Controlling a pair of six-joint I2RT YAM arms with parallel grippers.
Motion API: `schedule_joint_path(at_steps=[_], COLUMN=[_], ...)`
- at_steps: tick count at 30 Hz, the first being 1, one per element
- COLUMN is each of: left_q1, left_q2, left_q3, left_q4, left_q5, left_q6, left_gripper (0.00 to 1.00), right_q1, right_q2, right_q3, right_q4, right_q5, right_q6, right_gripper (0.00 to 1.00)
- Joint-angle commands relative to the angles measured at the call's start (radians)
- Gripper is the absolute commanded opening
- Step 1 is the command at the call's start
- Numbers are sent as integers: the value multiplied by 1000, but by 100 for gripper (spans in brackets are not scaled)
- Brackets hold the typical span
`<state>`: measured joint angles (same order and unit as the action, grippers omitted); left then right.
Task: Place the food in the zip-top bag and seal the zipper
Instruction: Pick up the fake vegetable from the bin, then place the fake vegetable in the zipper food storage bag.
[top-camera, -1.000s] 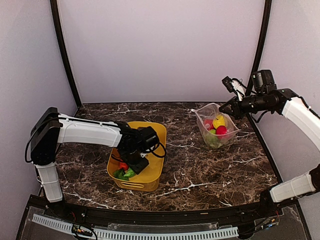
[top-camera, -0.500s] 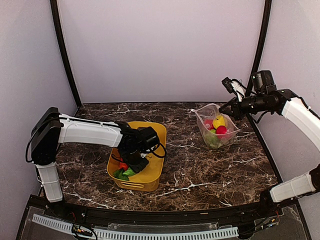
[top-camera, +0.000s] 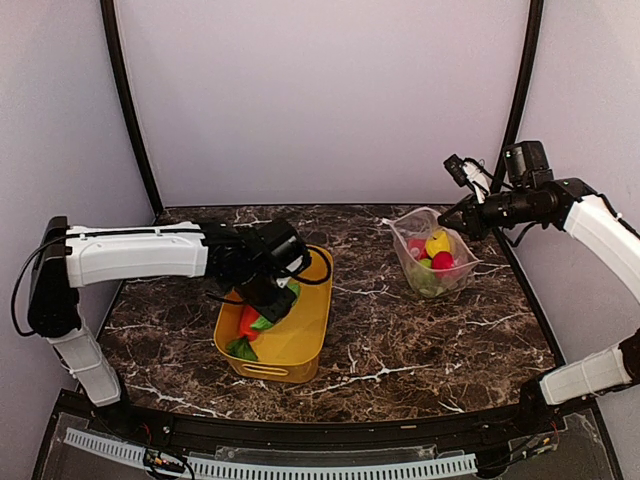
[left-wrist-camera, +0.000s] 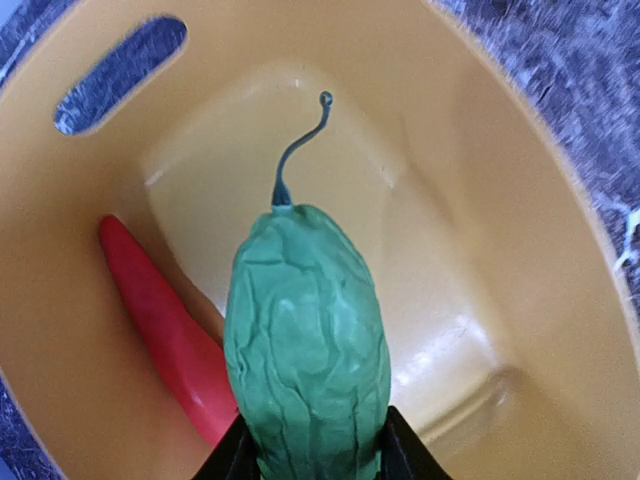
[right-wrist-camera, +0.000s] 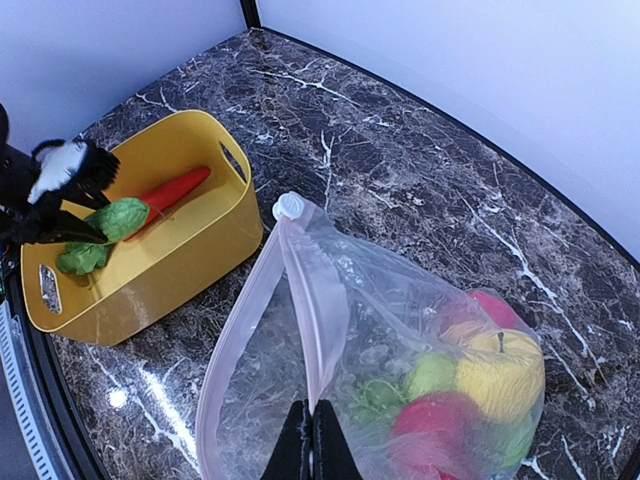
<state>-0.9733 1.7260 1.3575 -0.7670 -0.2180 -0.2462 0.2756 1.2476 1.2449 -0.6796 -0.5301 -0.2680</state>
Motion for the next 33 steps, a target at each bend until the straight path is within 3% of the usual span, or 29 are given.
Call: schedule_joint_path(at_steps=[1, 7, 14, 23, 33], left_q1=[-6, -68, -157, -242, -243], left_q2=[-174, -377, -417, -199, 61], left_q3=[-33, -154, -223, -83, 142], left_q4=[120, 462, 854, 1187, 1283], left_q5=[29, 119, 230, 334, 212], left_q6=[-6, 57, 134, 190, 378], left_gripper=[28, 28, 26, 26, 29], right_q1=[-5, 4, 46, 86, 93], right_q2=[-15, 21, 80, 129, 127], right_q3=[33, 115, 238, 333, 380], right_q4=[-19, -82, -179, -247, -305], right_q5=[-25, -61, -57, -101, -150], right_q6=[3, -1, -7, -5, -1], right_gripper=[0, 0, 0, 0, 0])
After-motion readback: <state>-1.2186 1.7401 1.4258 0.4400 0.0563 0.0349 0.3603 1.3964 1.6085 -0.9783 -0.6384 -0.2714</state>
